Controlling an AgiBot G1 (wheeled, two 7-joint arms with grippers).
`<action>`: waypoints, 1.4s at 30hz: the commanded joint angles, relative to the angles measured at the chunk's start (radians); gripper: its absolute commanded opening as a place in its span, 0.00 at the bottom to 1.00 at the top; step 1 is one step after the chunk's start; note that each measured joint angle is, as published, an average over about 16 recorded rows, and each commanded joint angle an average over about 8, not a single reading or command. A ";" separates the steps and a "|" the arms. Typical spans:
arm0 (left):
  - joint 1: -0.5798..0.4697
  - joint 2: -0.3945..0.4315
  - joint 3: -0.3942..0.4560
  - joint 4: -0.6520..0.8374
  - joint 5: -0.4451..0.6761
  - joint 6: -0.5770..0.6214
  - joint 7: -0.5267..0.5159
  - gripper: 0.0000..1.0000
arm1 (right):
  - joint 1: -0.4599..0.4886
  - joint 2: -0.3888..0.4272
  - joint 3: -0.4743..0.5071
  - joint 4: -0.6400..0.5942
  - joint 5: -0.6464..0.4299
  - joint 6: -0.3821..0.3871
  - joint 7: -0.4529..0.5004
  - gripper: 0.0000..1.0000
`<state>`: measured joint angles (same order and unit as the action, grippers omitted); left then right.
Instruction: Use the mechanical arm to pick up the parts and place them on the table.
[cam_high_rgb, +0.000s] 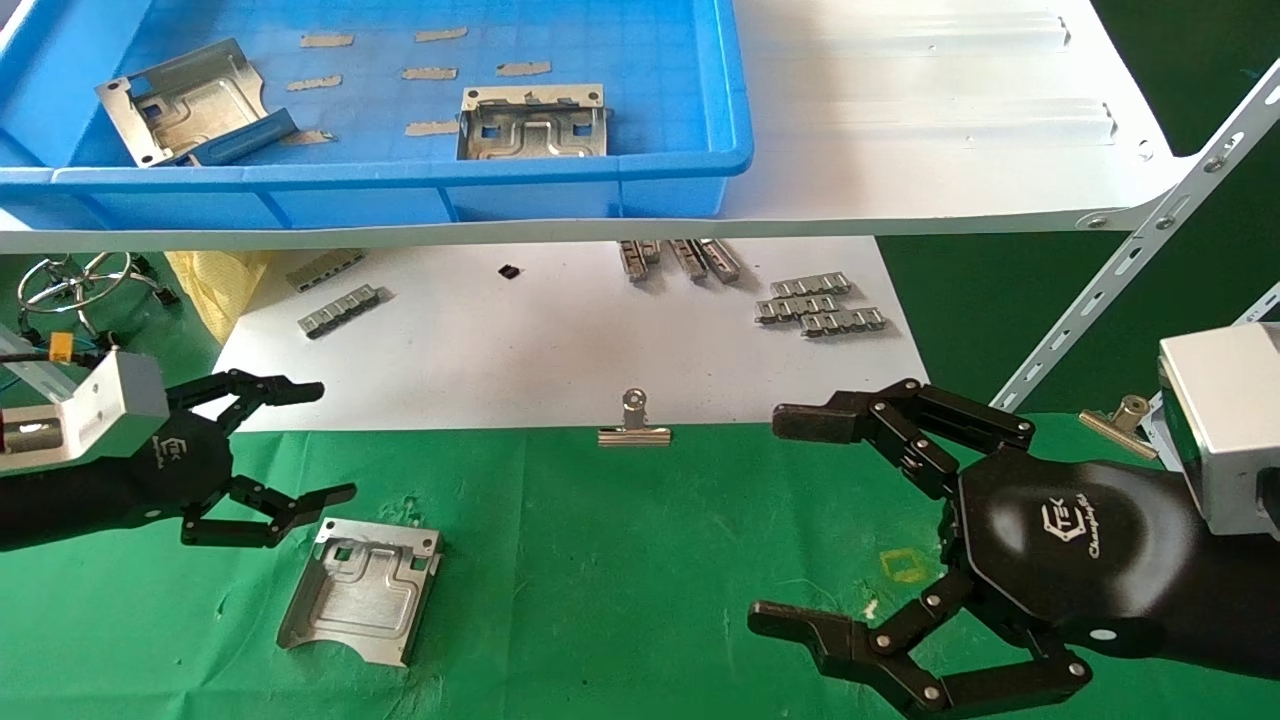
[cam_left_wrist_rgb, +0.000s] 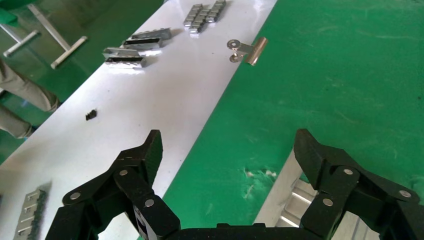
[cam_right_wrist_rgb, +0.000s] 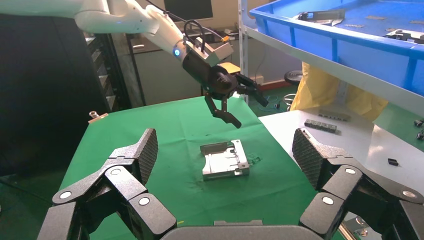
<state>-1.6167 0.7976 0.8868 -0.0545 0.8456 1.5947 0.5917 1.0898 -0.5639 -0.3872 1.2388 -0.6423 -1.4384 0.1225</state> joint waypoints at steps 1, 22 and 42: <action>-0.004 0.001 0.004 0.001 0.005 0.000 0.005 1.00 | 0.000 0.000 0.000 0.000 0.000 0.000 0.000 1.00; 0.182 -0.063 -0.204 -0.416 -0.036 -0.033 -0.261 1.00 | 0.000 0.000 0.000 0.000 0.000 0.000 0.000 1.00; 0.367 -0.126 -0.411 -0.834 -0.077 -0.067 -0.527 1.00 | 0.000 0.000 0.000 0.000 0.000 0.000 0.000 1.00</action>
<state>-1.2498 0.6713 0.4758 -0.8884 0.7688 1.5275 0.0644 1.0898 -0.5639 -0.3873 1.2387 -0.6423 -1.4384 0.1225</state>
